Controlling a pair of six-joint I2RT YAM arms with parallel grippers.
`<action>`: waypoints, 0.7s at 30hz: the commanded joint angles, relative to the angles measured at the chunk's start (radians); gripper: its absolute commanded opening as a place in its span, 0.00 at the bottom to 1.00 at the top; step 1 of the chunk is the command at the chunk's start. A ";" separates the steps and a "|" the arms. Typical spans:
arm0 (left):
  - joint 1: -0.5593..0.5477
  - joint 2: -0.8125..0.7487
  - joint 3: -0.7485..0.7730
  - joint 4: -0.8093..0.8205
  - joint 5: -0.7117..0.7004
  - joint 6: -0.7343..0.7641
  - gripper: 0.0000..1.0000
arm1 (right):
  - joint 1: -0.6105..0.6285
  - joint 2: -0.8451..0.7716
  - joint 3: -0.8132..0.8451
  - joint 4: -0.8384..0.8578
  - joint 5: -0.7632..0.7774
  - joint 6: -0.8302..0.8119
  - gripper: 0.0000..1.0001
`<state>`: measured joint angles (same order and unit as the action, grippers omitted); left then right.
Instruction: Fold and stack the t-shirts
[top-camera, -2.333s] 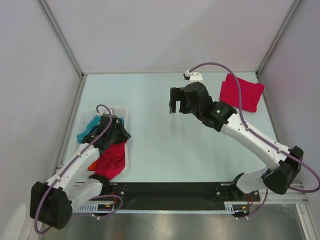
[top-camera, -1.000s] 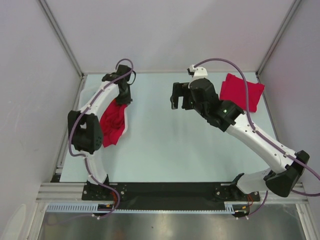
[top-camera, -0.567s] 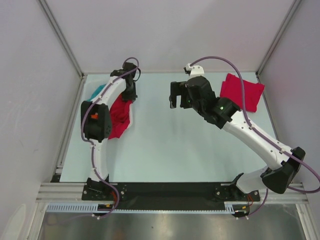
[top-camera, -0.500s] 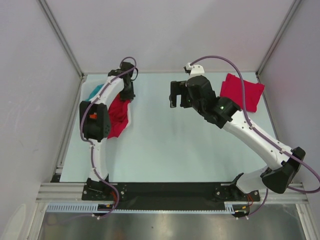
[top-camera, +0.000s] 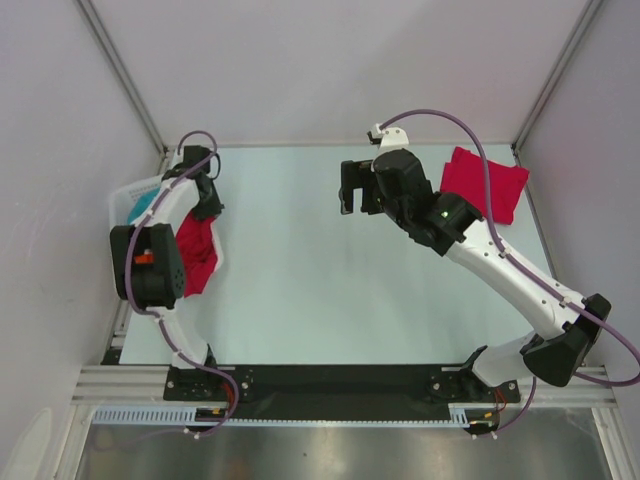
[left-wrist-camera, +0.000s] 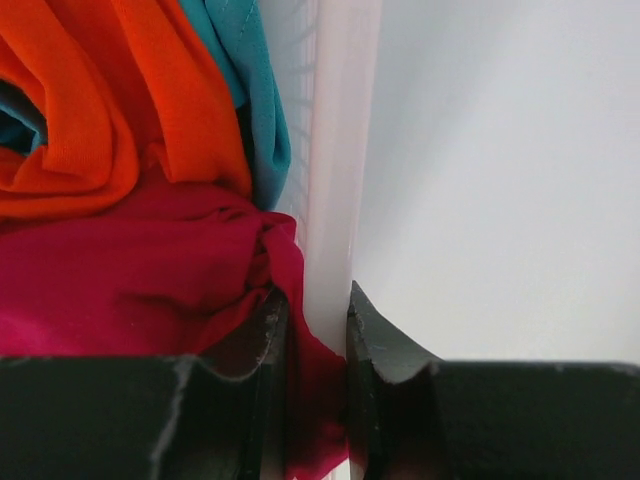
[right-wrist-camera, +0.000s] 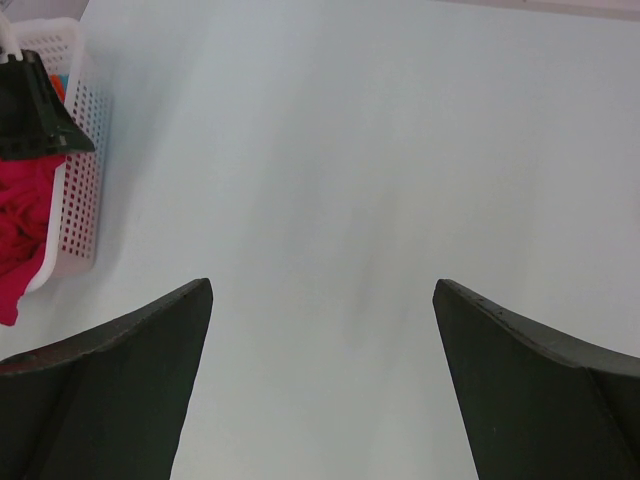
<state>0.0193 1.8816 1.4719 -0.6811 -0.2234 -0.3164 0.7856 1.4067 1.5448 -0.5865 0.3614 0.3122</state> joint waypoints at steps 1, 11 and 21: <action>0.068 -0.002 -0.152 -0.120 -0.030 -0.003 0.00 | -0.003 -0.014 0.031 0.019 0.002 -0.016 1.00; 0.082 -0.133 -0.297 -0.106 0.001 -0.018 0.00 | -0.005 -0.051 0.006 0.025 0.011 -0.021 1.00; 0.154 -0.367 -0.508 -0.123 0.117 -0.139 0.00 | -0.008 -0.084 -0.023 0.034 -0.004 -0.012 1.00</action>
<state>0.0746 1.5494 1.0794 -0.5907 -0.1459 -0.3069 0.7815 1.3678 1.5330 -0.5850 0.3588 0.3119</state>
